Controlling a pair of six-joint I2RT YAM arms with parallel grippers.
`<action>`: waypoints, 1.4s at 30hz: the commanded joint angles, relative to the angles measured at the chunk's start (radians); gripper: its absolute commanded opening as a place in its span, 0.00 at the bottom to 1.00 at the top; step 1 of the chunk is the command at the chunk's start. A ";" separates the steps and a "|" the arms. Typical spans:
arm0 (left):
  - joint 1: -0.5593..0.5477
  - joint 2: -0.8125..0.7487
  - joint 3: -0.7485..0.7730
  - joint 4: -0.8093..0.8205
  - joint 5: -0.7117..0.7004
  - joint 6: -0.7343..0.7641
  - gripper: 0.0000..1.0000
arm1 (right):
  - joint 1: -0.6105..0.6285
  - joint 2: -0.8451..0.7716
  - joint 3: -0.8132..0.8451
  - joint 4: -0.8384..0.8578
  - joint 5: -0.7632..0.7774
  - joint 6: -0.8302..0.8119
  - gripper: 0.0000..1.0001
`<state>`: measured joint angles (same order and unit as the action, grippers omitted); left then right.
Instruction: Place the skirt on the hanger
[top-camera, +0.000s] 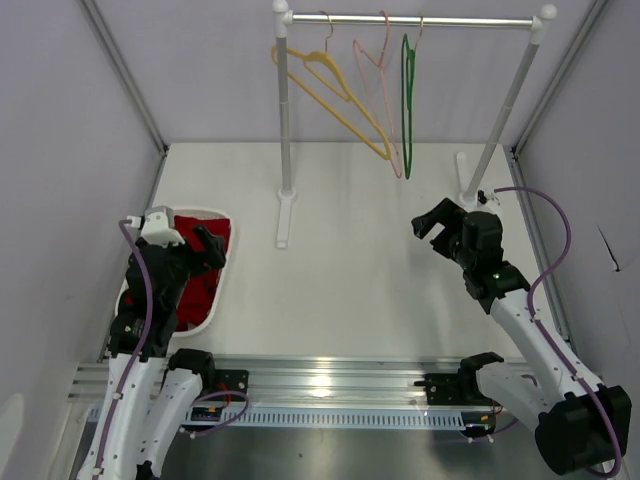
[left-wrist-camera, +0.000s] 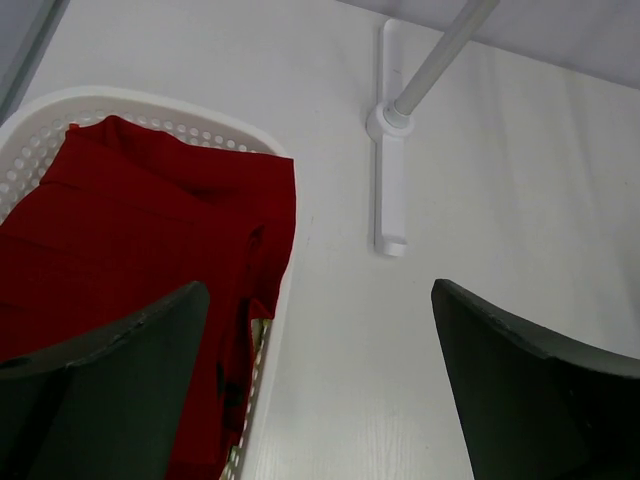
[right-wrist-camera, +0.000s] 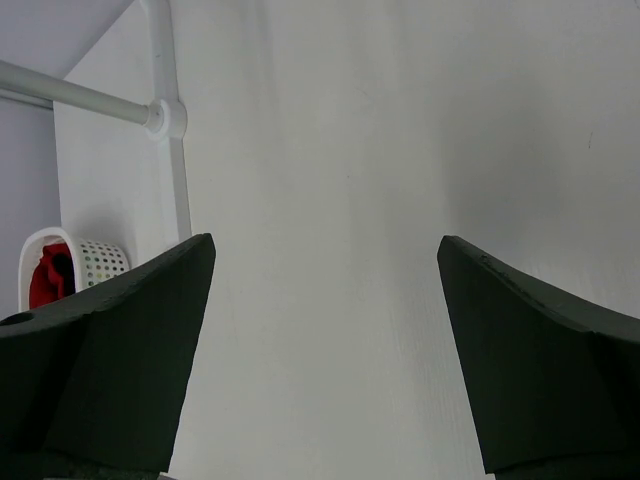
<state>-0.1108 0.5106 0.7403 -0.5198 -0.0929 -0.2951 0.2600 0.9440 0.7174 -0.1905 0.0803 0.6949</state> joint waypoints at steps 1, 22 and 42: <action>0.005 0.012 0.004 0.003 -0.059 0.007 0.99 | 0.002 -0.004 0.013 0.002 -0.004 -0.020 0.99; 0.062 0.516 0.093 -0.094 -0.271 -0.104 0.75 | 0.004 0.061 0.019 0.036 -0.142 0.020 1.00; 0.065 0.525 0.093 -0.106 -0.265 -0.092 0.00 | 0.005 0.055 -0.006 0.072 -0.197 0.049 0.99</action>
<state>-0.0563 1.0710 0.7937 -0.6209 -0.3622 -0.3927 0.2600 1.0210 0.7170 -0.1612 -0.0975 0.7338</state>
